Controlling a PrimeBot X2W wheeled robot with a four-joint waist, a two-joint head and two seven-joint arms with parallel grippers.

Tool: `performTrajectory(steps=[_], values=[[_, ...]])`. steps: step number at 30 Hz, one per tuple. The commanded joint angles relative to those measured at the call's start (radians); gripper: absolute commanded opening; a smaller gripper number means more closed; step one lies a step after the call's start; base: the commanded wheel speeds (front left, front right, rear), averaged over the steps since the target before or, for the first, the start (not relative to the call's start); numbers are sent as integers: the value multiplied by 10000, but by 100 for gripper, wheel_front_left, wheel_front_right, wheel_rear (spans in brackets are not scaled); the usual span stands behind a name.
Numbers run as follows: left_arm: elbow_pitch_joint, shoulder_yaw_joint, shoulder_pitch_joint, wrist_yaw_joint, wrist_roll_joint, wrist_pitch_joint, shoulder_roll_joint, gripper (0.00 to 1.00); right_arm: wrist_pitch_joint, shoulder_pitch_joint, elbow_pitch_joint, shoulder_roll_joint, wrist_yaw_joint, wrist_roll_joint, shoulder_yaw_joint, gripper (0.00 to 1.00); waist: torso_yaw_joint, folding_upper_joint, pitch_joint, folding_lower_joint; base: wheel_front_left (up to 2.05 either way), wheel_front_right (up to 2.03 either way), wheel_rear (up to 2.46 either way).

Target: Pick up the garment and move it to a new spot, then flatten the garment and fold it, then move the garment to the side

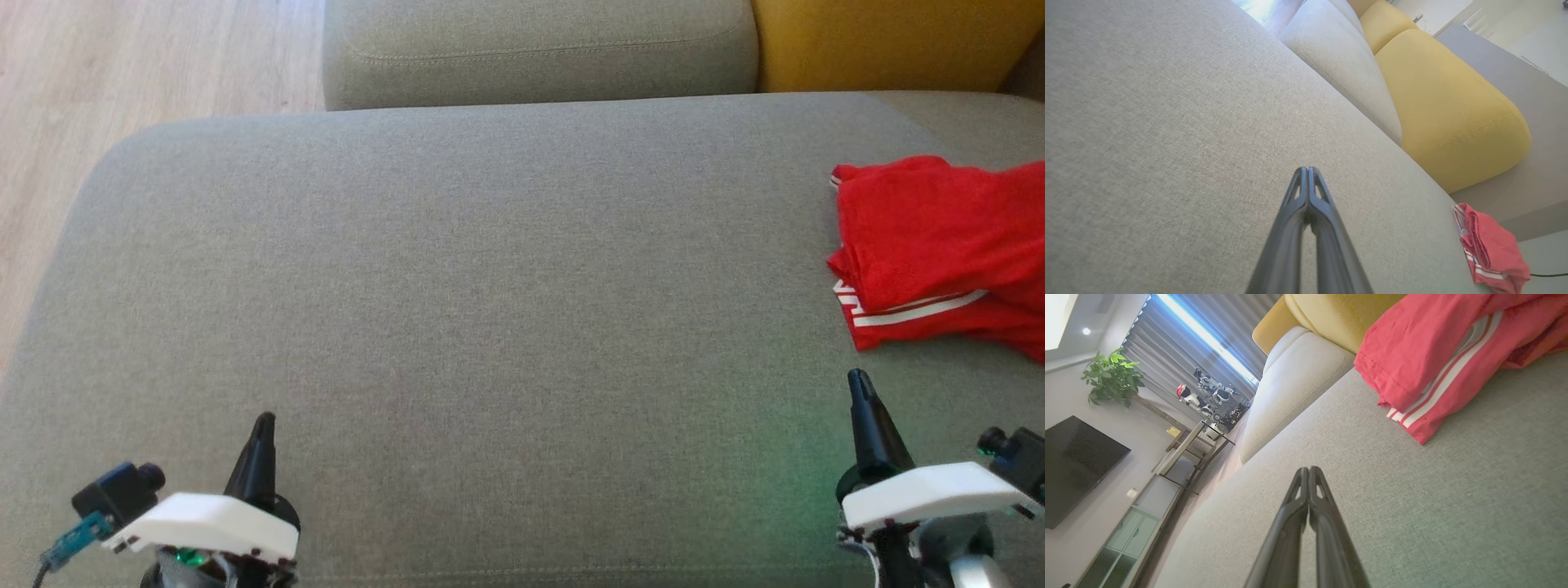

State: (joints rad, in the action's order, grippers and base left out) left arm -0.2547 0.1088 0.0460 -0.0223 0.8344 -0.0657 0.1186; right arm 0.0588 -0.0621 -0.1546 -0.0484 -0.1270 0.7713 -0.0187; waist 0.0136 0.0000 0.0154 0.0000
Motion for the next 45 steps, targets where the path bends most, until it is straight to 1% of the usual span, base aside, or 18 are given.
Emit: performTrajectory(steps=[1,45], values=[[283,-340,-595,-88,248,35,46,0,-6,585,272,-209,-17,314,10,0,-2,0,-2,0,0,0,0],[165,-1512,-1180,-703,4871,1124,-405,0,161,1254,-440,-247,-29,5471,-368,0,-85,0,-76,0,0,0,0]])
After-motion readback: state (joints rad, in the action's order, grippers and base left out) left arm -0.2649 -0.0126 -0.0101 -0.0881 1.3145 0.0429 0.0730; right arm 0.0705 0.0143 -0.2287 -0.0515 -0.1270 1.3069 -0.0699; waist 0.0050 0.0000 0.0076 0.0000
